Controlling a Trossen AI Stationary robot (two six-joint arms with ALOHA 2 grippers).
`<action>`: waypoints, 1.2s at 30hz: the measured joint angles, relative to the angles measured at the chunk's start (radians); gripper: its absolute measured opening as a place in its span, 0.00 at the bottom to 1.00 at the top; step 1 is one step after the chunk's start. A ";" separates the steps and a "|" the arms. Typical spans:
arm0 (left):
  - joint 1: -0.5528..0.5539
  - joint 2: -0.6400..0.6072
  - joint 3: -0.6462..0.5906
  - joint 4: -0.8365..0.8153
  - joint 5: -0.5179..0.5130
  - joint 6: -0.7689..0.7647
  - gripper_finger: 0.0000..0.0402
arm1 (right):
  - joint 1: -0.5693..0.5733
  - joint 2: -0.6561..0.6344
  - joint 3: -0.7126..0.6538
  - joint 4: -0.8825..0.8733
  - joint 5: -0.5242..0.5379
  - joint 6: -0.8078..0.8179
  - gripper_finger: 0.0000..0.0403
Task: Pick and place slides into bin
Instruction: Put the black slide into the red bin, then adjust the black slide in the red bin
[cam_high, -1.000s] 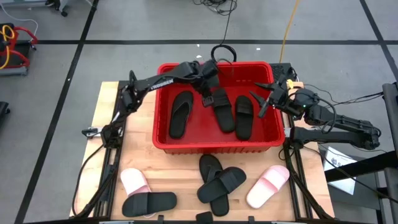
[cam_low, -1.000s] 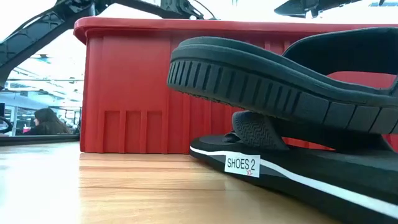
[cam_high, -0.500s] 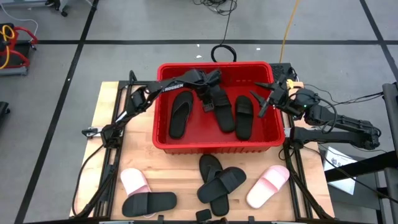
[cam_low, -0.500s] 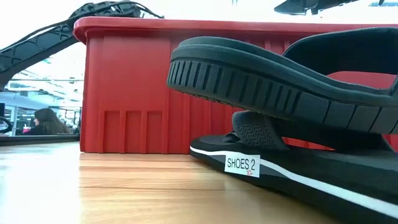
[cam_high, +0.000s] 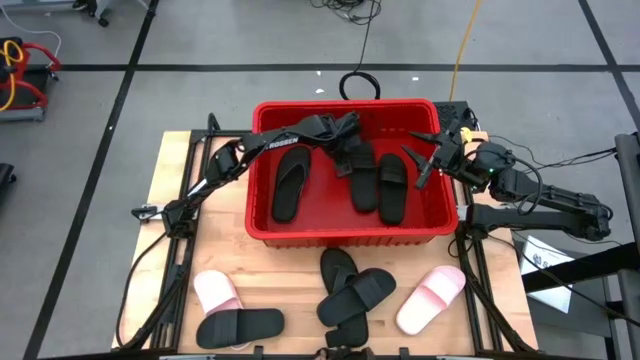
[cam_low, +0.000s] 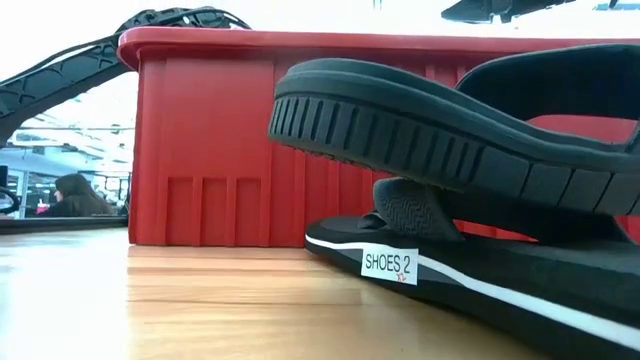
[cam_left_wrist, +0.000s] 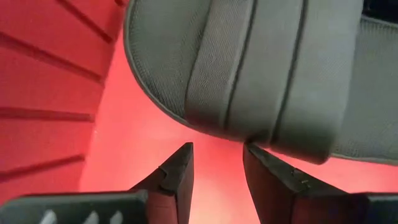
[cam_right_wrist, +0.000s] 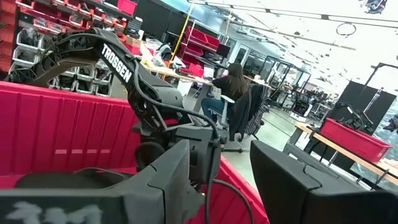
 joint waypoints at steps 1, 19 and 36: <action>0.000 0.000 0.000 0.007 0.002 0.002 0.33 | 0.000 0.000 0.000 0.001 0.000 0.000 0.40; -0.007 -0.131 0.000 0.051 -0.003 -0.017 0.33 | 0.000 0.000 0.000 -0.074 0.006 -0.009 0.39; -0.042 -0.498 0.000 0.004 -0.123 -0.015 0.33 | -0.011 0.244 0.296 -0.589 0.048 0.074 0.40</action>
